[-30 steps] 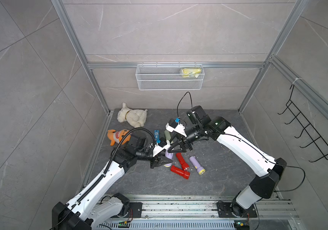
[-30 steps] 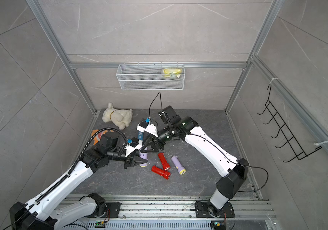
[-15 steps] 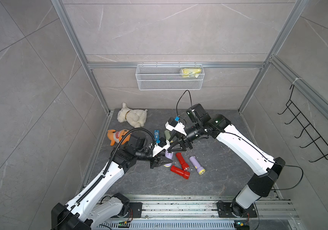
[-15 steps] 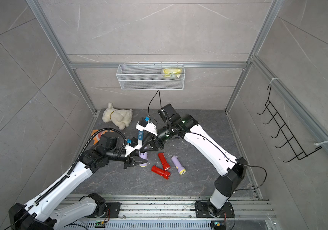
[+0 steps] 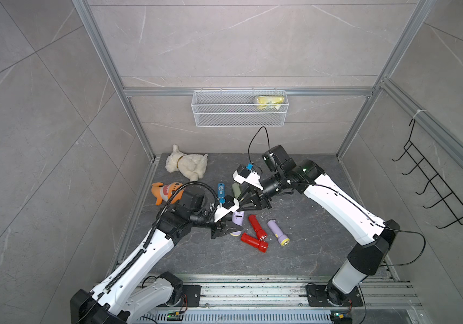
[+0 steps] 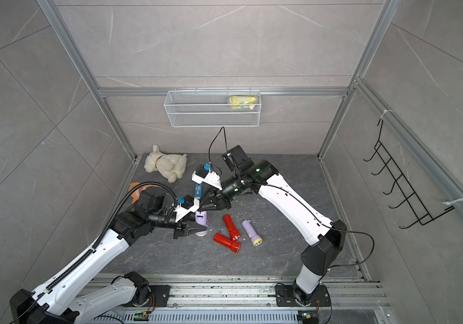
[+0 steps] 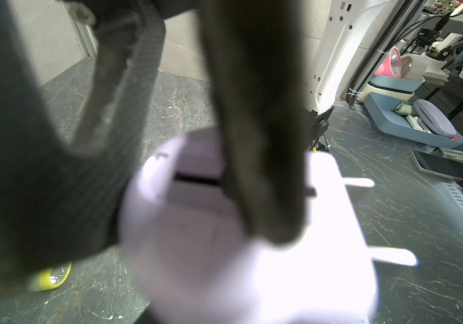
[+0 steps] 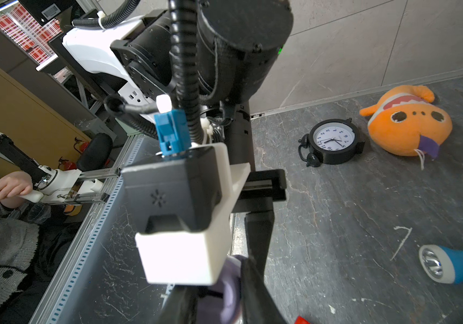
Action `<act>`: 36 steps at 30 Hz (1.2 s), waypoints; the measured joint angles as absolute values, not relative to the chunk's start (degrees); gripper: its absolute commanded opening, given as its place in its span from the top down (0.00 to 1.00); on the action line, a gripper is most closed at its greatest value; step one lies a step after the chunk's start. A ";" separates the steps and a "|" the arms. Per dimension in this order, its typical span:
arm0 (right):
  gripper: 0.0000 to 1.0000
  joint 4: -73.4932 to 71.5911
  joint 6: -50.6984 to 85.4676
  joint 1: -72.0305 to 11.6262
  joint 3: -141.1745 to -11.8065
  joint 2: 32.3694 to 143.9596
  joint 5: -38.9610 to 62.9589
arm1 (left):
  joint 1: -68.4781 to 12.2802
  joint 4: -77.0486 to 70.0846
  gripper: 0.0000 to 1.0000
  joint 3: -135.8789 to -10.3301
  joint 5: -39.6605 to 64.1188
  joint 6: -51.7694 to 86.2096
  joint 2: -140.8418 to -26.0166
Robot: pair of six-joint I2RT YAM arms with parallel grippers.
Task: Close the plug at the bottom of the flashlight
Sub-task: Close the plug of the flashlight.
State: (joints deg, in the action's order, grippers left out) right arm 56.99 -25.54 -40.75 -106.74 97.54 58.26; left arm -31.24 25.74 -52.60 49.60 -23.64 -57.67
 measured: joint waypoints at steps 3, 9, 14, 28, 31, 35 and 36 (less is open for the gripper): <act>0.78 56.97 -25.58 -40.62 -106.74 97.78 58.72 | -31.24 25.89 1.00 -52.58 49.60 -23.64 -57.43; 0.80 56.97 -25.76 -40.25 -106.74 98.15 59.72 | -31.24 26.33 1.00 -52.36 49.54 -23.62 -56.80; 0.80 56.97 -25.76 -39.92 -106.74 98.59 60.66 | -31.24 26.28 1.00 -52.07 49.34 -23.42 -56.45; 0.61 56.82 -25.56 -37.30 -106.72 99.68 63.31 | -31.24 25.10 1.00 -51.83 48.60 -23.20 -56.45; 0.60 56.82 -25.54 -37.30 -106.72 99.68 63.33 | -31.24 24.91 1.00 -51.83 48.62 -23.20 -56.45; 0.59 56.86 -25.54 -37.30 -106.72 99.68 63.33 | -31.24 24.82 1.00 -51.83 48.60 -23.20 -56.49; 0.58 56.93 -25.54 -37.30 -106.72 99.68 63.33 | -31.24 24.82 1.00 -51.83 48.60 -23.20 -56.51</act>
State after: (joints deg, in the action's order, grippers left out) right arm 56.93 -25.54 -37.30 -106.72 99.68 63.33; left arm -31.24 24.82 -51.83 48.60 -23.20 -56.51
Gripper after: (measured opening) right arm 0.410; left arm 0.380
